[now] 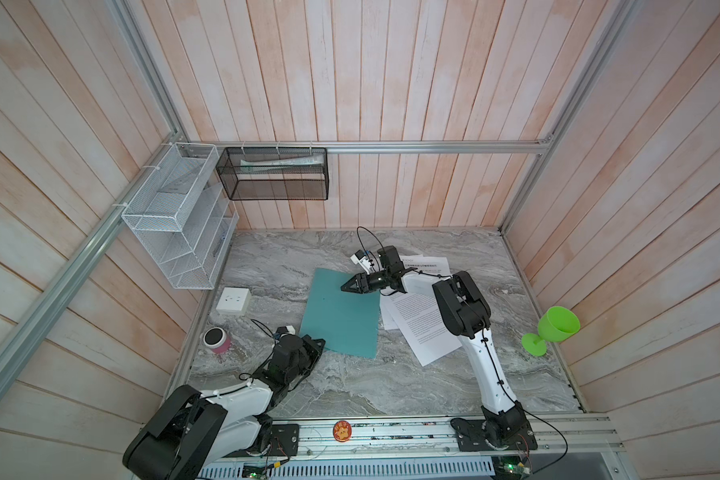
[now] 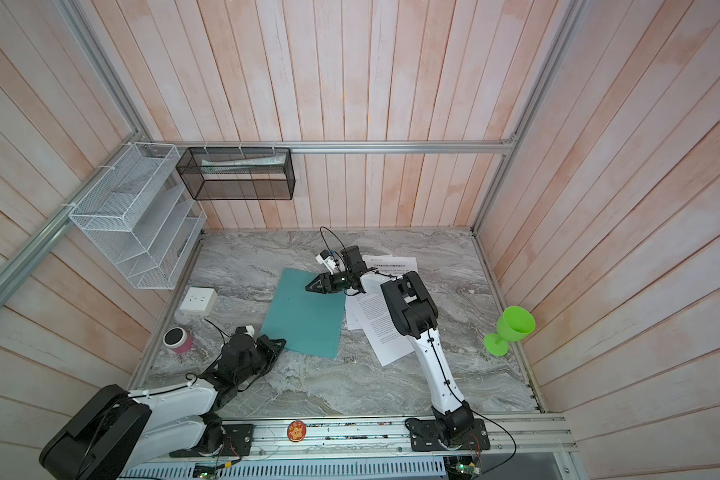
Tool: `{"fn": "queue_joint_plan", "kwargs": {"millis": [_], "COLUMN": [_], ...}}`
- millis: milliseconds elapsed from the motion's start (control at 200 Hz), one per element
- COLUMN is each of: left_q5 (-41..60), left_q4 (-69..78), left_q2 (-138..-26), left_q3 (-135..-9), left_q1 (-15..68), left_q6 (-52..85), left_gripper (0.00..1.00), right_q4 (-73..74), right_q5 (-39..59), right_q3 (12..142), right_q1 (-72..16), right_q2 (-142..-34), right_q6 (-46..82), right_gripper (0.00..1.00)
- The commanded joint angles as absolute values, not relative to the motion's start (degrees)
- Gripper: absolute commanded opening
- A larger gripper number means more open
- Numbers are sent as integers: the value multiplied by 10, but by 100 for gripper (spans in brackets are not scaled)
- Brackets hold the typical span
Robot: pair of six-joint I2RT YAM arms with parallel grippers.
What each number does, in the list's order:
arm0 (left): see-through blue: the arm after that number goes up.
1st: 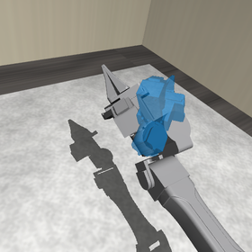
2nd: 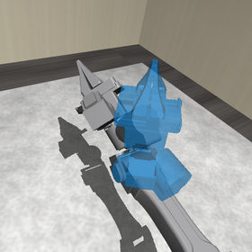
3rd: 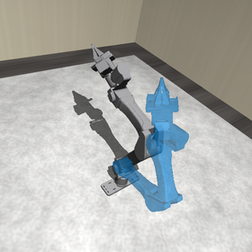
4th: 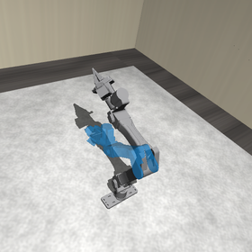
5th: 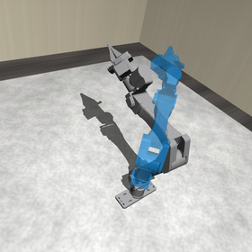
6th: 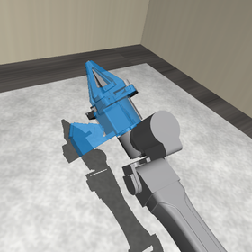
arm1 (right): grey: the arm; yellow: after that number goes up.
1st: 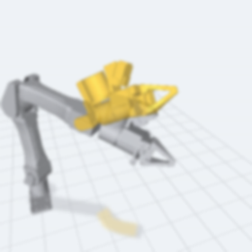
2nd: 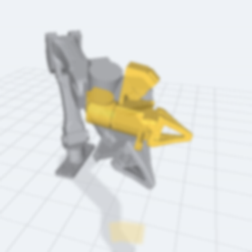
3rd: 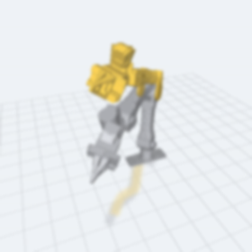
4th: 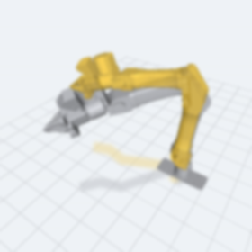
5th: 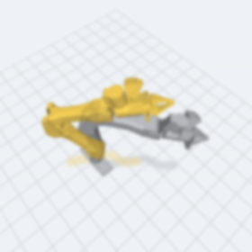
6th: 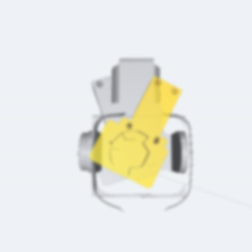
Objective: Put the files into the folder
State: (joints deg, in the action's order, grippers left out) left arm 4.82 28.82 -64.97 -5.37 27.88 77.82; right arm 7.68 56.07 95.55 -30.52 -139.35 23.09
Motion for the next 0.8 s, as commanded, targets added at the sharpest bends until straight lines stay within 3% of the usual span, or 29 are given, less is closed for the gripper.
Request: {"fn": "queue_joint_plan", "kwargs": {"millis": [0,170,330,790], "left_q5": [-5,-19,-10,4], "left_q4": [208,174,173,213], "left_q2": [-592,-510,-483,-475], "left_q3": [-68,-56,-46,-34], "left_q1": [277,277,276,275], "left_q6": [797,829,845,865], "left_gripper": [0,0,0,0], "right_q4": [99,170,237,265], "right_q5": [517,449,446,466], "right_q3": [889,744,641,548], "right_q1": [-310,-303,-297,-297], "right_q2": [-1328,-1216,-1156,-1127], "right_q6": [270,354,414,440], "right_gripper": [57,59,57,51]}}
